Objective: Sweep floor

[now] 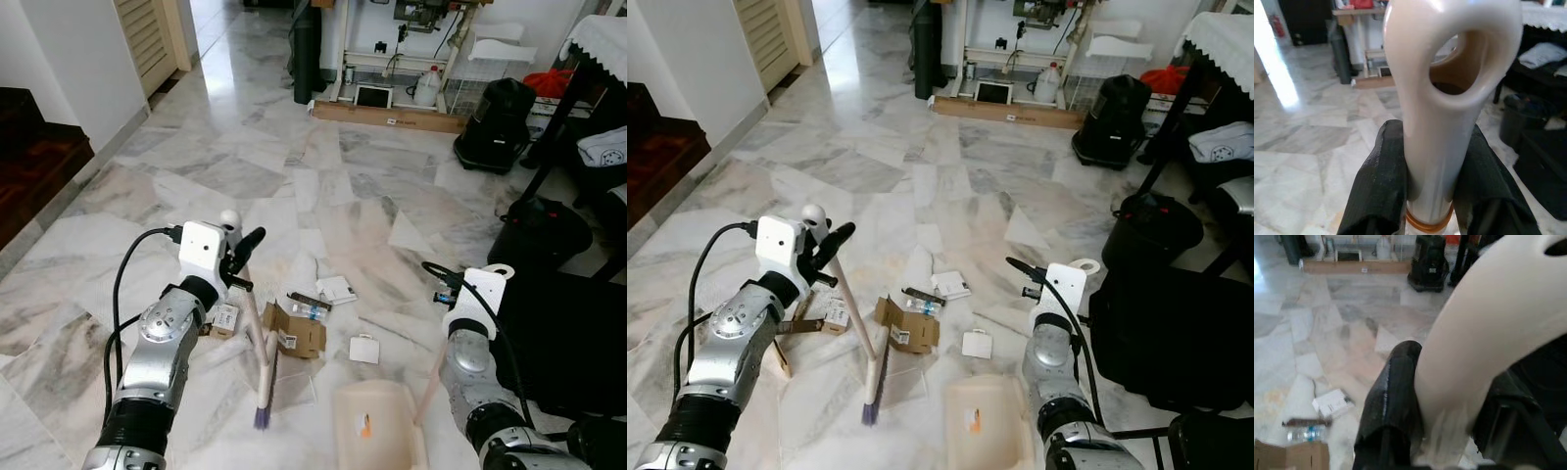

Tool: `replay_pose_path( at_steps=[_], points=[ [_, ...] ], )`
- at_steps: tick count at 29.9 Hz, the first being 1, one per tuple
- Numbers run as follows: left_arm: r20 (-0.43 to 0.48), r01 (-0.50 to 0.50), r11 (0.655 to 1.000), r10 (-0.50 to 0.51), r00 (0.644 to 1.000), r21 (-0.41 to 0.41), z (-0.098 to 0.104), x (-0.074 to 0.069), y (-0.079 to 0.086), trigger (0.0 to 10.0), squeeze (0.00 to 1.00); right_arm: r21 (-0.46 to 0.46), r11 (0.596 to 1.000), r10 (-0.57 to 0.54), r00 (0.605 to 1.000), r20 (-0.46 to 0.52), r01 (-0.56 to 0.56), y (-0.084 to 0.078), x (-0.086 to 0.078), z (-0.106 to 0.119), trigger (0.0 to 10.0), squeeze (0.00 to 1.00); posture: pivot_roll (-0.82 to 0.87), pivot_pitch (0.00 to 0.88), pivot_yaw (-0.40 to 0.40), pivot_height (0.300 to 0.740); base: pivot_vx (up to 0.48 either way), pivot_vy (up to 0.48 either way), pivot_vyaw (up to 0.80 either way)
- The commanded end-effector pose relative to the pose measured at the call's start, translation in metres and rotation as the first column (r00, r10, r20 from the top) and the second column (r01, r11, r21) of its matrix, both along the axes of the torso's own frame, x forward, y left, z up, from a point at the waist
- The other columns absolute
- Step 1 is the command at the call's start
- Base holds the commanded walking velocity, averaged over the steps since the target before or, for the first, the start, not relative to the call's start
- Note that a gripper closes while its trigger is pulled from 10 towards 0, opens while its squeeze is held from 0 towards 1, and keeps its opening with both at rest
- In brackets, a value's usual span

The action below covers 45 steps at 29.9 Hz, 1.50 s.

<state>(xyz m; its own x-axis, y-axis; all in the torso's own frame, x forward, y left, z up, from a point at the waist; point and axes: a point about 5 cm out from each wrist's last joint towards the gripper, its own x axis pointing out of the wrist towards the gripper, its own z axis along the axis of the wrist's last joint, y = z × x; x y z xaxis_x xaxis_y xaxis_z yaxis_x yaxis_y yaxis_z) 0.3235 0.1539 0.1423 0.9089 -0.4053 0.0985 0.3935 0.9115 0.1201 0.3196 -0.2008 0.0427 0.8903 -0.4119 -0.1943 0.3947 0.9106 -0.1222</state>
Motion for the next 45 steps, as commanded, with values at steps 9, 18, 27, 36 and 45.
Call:
replay_pose_path(
  at_steps=[9,18,27,36,45],
  points=[
    [0.016,0.017,1.0,-0.017,1.0,0.013,0.007,-0.003,0.002,10.0,0.0,0.111,0.991,-0.05,0.982,-0.18,0.071,-0.002,-0.011,-0.024,10.0,0.0,0.02,0.072,-0.046,0.74,0.0,0.0,0.0],
    [0.005,0.024,1.0,-0.024,1.0,0.014,0.007,-0.003,0.002,10.0,0.0,0.139,0.99,0.01,0.941,-0.338,0.04,0.003,-0.019,-0.04,10.0,0.0,0.01,0.077,-0.045,0.74,0.0,0.0,0.0],
    [0.0,0.028,1.0,-0.028,1.0,0.012,0.006,-0.003,0.001,10.0,0.0,0.165,0.986,0.069,0.878,-0.474,0.011,0.009,-0.029,-0.054,10.0,0.0,0.01,0.077,-0.045,0.74,0.0,0.0,0.0],
    [-0.002,0.028,1.0,-0.028,1.0,0.012,0.006,-0.002,0.0,10.0,0.0,0.183,0.983,0.089,0.858,-0.505,0.006,0.009,-0.031,-0.056,10.0,0.0,0.01,0.07,-0.047,0.74,0.0,0.0,0.0],
    [-0.002,0.037,0.999,-0.037,0.999,0.015,0.006,-0.003,-0.001,10.0,0.0,0.173,0.985,0.025,0.965,-0.263,0.021,0.005,-0.007,-0.026,10.0,0.0,0.01,0.066,-0.043,0.74,0.0,0.0,0.0]
  ],
)
